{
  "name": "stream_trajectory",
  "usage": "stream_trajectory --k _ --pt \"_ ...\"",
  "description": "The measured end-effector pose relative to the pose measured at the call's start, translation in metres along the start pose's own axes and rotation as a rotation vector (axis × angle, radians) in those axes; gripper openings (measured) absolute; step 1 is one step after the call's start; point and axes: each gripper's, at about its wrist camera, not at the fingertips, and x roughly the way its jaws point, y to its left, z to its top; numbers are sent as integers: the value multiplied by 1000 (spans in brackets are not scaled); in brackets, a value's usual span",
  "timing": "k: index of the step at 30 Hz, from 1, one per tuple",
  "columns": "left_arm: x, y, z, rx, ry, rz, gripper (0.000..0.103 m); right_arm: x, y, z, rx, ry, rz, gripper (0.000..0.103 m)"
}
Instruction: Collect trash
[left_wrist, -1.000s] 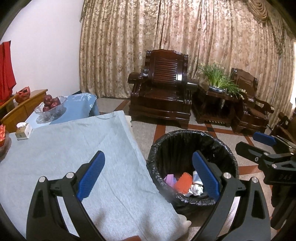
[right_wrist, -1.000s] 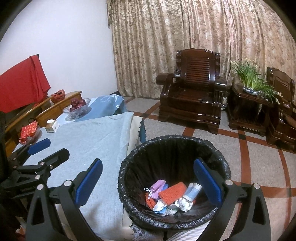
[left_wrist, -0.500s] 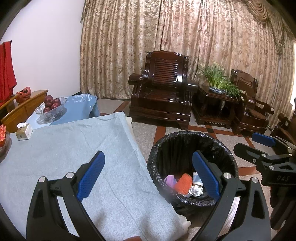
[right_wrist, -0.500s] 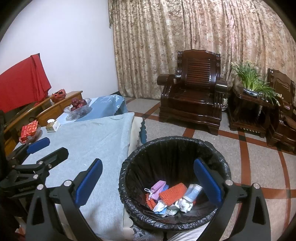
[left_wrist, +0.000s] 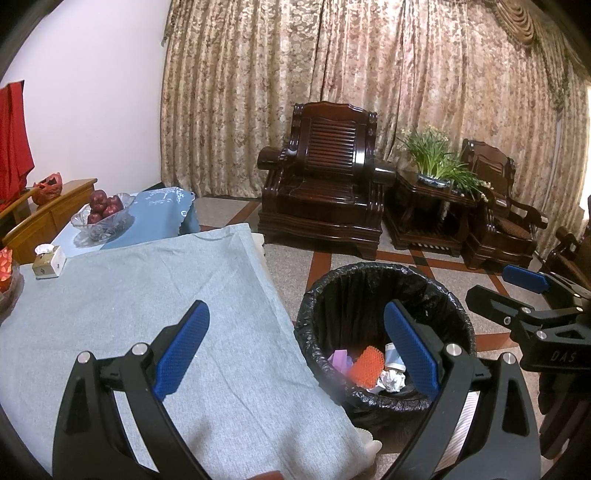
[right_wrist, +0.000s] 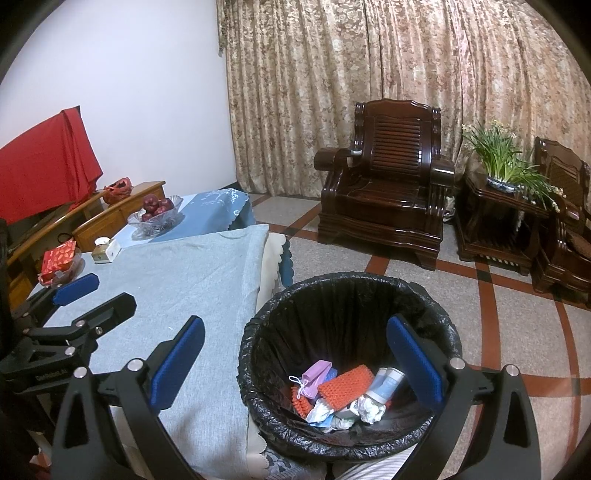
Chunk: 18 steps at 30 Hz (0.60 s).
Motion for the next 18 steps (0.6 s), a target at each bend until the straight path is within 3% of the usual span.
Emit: stream_trajectory --k 18 --pt "-1 2 1 -1 0 1 93 0 6 2 -2 0 3 97"
